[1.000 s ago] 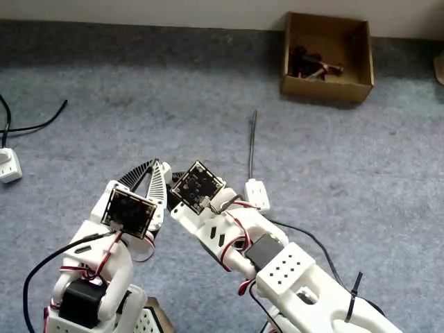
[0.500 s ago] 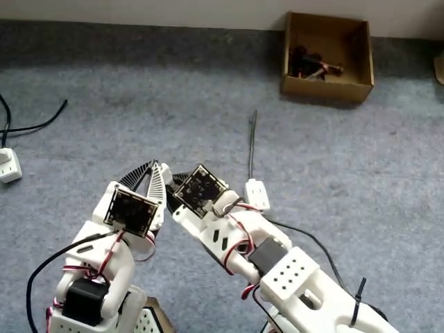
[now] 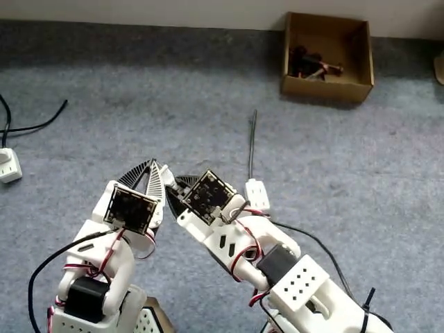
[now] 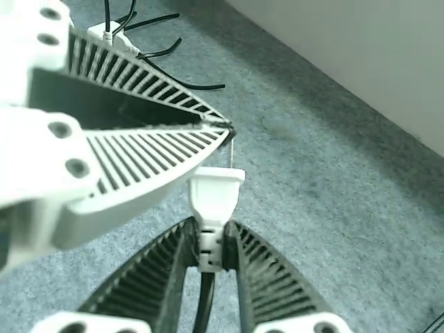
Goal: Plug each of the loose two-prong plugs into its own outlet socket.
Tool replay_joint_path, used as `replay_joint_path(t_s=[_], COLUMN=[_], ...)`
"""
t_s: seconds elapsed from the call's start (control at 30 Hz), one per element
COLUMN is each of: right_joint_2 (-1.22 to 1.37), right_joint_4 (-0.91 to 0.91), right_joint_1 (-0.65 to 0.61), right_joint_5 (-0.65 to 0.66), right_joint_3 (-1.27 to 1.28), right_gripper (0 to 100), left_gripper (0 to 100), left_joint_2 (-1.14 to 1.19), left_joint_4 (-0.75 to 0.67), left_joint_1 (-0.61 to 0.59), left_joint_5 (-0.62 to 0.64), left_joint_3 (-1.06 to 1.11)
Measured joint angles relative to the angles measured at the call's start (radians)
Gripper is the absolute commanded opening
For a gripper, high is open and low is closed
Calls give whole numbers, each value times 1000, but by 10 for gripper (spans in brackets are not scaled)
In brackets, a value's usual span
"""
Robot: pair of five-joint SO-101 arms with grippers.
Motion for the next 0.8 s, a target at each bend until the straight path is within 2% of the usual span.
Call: replay_joint_path(t_s=[0.23,0.8], right_joint_2=[-9,-9], right_joint_4=[103,109], right_joint_1=[3,18], right_joint_5=[0,0], right_joint_3=[-2,-2], right_gripper=[5,5], left_gripper=[5,5], left_joint_2=[2,2], left_joint_4=[-38,-80], left_joint_1=[6,-2], left_joint_5=[-20,-52], left_joint_3=[61,115])
